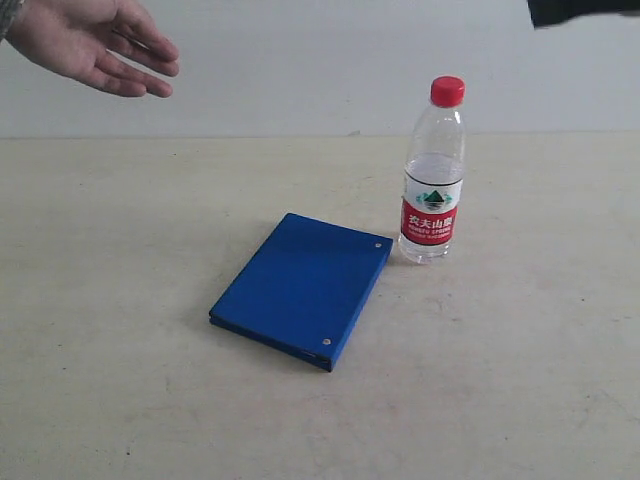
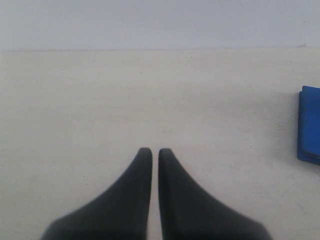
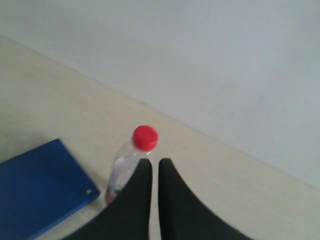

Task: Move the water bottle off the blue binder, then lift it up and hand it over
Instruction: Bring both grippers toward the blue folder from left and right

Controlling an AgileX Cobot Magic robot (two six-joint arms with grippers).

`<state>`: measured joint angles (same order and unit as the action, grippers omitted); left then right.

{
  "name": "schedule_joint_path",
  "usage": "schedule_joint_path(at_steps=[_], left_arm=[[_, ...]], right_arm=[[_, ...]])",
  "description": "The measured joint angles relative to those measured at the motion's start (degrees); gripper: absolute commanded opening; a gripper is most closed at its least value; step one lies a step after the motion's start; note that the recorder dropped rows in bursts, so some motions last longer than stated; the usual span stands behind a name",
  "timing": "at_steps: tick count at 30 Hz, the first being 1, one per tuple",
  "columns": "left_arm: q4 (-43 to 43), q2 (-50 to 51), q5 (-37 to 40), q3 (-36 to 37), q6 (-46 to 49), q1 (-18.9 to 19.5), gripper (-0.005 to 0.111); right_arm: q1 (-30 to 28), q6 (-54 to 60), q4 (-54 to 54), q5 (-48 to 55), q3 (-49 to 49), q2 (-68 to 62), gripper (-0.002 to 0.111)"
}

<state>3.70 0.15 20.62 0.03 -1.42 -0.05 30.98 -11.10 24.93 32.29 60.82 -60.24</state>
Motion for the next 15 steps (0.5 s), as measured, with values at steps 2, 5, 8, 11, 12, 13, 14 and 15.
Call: schedule_joint_path(at_steps=[2,5,8,11,12,13,14,15], left_arm=[[0.0,0.0,0.0,0.0,0.0,0.0,0.004],[0.0,0.0,0.0,0.0,0.0,0.0,0.004],[0.0,0.0,0.0,0.0,0.0,0.0,0.004],[0.8,0.0,0.0,0.0,0.4,0.0,0.004],[1.0,0.0,-0.1,0.0,0.5,0.0,0.004],[0.1,0.0,-0.6,0.0,0.5,0.0,0.004],[-1.8,0.0,-1.1,0.0,-0.2,0.0,0.004],[-5.5,0.0,-1.7,0.0,-1.6,0.0,0.004]], right_arm=[[3.2,1.8,-2.3,0.3,-2.5,2.3,0.0],[8.1,3.1,-4.9,-4.6,-8.8,6.6,0.0],[12.5,2.9,-6.0,-15.4,-18.7,12.1,0.0],[15.3,-0.6,-6.4,-28.2,-29.0,18.0,0.0],[15.6,-2.6,-6.4,-31.3,-32.3,19.6,0.0],[15.8,-4.8,-6.4,-33.3,-35.2,20.7,0.0],[15.8,-6.9,-6.5,-34.0,-37.2,21.2,0.0],[15.8,-9.7,-6.8,-33.9,-39.6,21.2,0.0]])
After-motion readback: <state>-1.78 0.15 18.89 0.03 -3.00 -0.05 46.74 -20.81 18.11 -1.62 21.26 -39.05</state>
